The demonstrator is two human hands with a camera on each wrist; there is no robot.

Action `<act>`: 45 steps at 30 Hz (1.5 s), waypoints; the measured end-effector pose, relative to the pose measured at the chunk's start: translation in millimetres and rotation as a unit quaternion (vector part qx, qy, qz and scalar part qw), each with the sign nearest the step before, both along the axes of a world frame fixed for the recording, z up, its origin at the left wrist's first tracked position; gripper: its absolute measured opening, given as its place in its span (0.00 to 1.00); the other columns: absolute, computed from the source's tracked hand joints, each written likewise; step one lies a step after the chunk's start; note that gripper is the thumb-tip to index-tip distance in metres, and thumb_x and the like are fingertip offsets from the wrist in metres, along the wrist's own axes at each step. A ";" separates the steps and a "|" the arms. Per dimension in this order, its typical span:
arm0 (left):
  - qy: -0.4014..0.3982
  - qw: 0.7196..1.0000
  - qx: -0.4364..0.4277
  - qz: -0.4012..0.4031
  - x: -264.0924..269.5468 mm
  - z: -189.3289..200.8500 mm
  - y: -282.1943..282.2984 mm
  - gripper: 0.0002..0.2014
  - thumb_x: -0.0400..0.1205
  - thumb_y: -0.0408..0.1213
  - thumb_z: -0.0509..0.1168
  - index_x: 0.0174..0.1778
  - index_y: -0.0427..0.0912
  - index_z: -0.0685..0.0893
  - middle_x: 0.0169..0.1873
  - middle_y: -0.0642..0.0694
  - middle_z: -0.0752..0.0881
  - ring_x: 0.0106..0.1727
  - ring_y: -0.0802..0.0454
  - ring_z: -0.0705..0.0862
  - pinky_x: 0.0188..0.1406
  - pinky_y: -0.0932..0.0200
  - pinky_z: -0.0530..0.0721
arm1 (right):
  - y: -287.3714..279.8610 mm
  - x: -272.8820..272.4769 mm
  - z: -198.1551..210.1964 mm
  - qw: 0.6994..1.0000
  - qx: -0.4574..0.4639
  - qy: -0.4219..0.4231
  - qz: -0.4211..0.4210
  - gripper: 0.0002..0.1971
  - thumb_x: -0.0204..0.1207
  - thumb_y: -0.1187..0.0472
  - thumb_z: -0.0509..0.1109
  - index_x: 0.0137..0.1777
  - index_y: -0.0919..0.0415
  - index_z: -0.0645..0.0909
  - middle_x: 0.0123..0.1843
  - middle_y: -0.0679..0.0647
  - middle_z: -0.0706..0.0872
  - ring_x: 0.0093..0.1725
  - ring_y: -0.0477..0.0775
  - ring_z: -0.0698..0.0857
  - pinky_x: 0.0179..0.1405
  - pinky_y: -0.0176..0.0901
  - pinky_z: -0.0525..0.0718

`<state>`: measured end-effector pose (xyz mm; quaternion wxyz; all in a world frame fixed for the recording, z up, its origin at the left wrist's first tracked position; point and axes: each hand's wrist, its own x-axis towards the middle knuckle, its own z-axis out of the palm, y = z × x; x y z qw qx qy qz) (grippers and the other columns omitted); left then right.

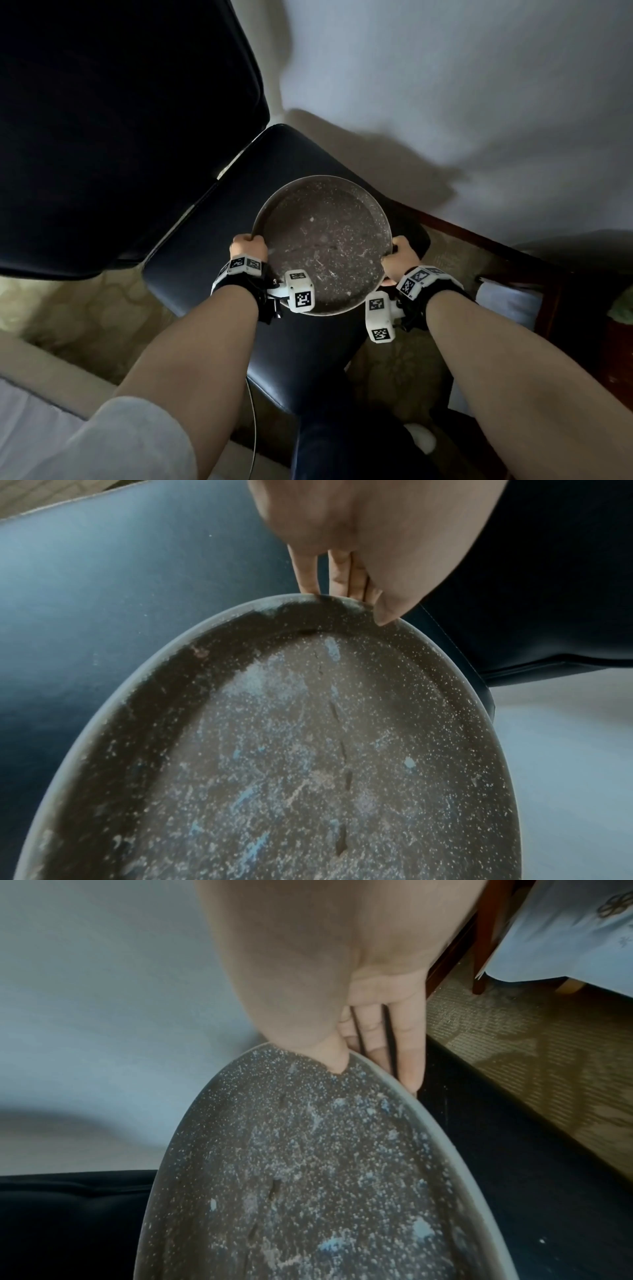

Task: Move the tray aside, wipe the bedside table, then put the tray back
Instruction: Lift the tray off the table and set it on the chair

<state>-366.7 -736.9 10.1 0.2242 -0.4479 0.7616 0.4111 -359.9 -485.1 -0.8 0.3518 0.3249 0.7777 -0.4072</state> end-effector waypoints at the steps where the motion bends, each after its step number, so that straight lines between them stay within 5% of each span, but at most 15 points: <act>1: 0.002 1.000 0.001 0.002 -0.5 -3.9 -2.4 0.15 0.81 0.34 0.56 0.58 0.33 0.83 0.56 0.35 0.86 0.59 0.36 0.84 0.46 0.58 0.74 | -2.4 -0.9 -4.9 1.000 0.006 0.002 0.003 0.14 0.77 0.70 0.60 0.60 0.55 0.69 0.49 0.59 0.81 0.52 0.67 0.83 0.54 0.70 0.84; 5: 0.013 1.000 0.009 0.020 -2.2 -16.8 -7.0 0.15 0.81 0.34 0.56 0.55 0.33 0.85 0.53 0.33 0.86 0.48 0.39 0.83 0.43 0.57 0.73 | -11.6 -3.2 -15.4 1.000 0.023 0.006 0.012 0.14 0.77 0.70 0.61 0.60 0.58 0.69 0.41 0.54 0.78 0.52 0.66 0.83 0.55 0.68 0.84; 15: 0.015 0.998 0.035 0.055 1.8 -45.3 0.7 0.19 0.81 0.39 0.57 0.64 0.36 0.80 0.62 0.36 0.83 0.48 0.42 0.81 0.45 0.57 0.74 | -8.7 -4.2 -40.8 0.997 0.066 0.009 0.037 0.14 0.78 0.70 0.59 0.61 0.59 0.69 0.45 0.59 0.81 0.47 0.64 0.83 0.55 0.65 0.84; 20: 0.002 0.999 0.018 0.050 1.6 -49.6 7.6 0.21 0.82 0.40 0.57 0.71 0.38 0.75 0.70 0.37 0.77 0.66 0.38 0.79 0.63 0.52 0.75 | 1.9 -0.6 -46.7 0.997 0.066 0.003 0.043 0.19 0.78 0.69 0.60 0.68 0.57 0.67 0.46 0.60 0.82 0.50 0.66 0.85 0.53 0.65 0.86; 24: -0.013 0.999 -0.002 0.029 2.3 -49.2 11.9 0.23 0.82 0.40 0.57 0.74 0.39 0.71 0.72 0.37 0.75 0.69 0.38 0.77 0.67 0.51 0.74 | 6.0 -1.1 -43.9 0.998 0.034 -0.013 0.044 0.21 0.80 0.65 0.61 0.72 0.54 0.64 0.51 0.62 0.82 0.52 0.65 0.86 0.53 0.65 0.86; 33: -0.049 0.995 -0.062 -0.059 9.2 -30.3 40.6 0.26 0.82 0.38 0.55 0.78 0.38 0.65 0.77 0.39 0.66 0.76 0.37 0.69 0.77 0.43 0.67 | 21.5 -1.4 -20.6 0.993 0.069 0.004 0.099 0.25 0.82 0.60 0.61 0.78 0.59 0.62 0.63 0.63 0.82 0.56 0.64 0.85 0.57 0.60 0.85; 45: -0.061 0.944 -0.041 -0.323 20.8 10.3 150.3 0.23 0.83 0.37 0.57 0.75 0.37 0.69 0.72 0.36 0.75 0.69 0.37 0.77 0.70 0.45 0.77 | 109.4 60.9 16.7 0.991 0.098 0.012 0.093 0.19 0.83 0.63 0.60 0.72 0.64 0.70 0.66 0.63 0.80 0.64 0.64 0.80 0.57 0.48 0.76</act>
